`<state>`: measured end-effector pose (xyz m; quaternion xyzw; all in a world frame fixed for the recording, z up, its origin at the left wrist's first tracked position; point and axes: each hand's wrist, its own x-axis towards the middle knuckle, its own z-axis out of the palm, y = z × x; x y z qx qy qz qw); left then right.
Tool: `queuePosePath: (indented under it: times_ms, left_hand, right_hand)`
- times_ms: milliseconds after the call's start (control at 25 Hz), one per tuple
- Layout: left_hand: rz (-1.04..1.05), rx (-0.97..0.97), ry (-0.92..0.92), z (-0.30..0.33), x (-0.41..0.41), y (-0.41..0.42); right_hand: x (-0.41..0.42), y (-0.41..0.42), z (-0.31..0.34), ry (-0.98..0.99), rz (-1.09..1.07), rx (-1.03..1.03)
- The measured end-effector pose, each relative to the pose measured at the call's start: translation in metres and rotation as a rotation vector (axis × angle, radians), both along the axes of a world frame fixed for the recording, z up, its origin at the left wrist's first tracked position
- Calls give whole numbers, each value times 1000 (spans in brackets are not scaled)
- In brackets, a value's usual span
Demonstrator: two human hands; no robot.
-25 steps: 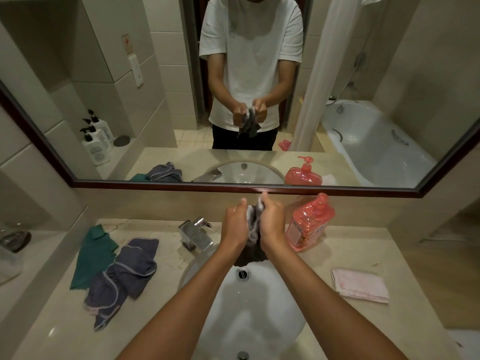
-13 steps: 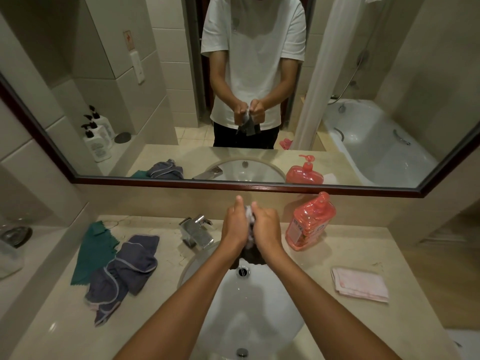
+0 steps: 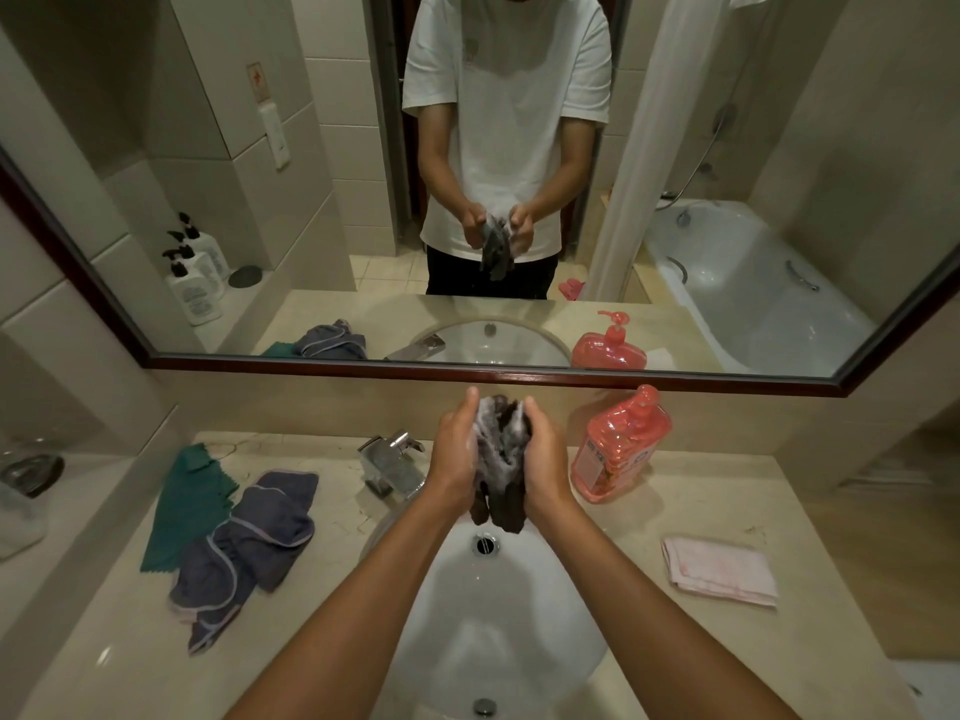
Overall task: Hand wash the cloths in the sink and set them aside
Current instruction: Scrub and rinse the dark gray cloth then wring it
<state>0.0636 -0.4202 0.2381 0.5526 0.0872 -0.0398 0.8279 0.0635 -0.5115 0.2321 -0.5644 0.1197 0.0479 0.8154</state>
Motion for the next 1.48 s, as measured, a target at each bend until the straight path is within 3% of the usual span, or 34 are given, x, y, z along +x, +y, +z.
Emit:
queuePosePath:
  times_ms: [200, 440, 600, 760, 840, 1120, 1360, 1480]
  left_hand:
    - [-117, 20, -45, 5, 1, 18]
    - [34, -12, 16, 7, 1, 19]
    - [8, 8, 26, 10, 0, 11]
    - [53, 335, 21, 10, 3, -6]
    - [62, 446, 49, 9, 3, -12]
    - [195, 486, 68, 5, 14, -6]
    - [131, 575, 65, 0, 6, -16]
    - [187, 553, 39, 5, 15, -9]
  right_hand:
    - [12, -23, 17, 160, 3, 278]
    - [13, -28, 15, 69, -20, 376]
    - [6, -15, 13, 21, -38, 23]
    - [7, 4, 17, -126, -128, -469]
    - [12, 6, 22, -164, -171, -595]
    - [7, 23, 13, -98, -159, -580]
    - [28, 12, 20, 35, -217, -448]
    - [13, 24, 9, -8, -182, -469]
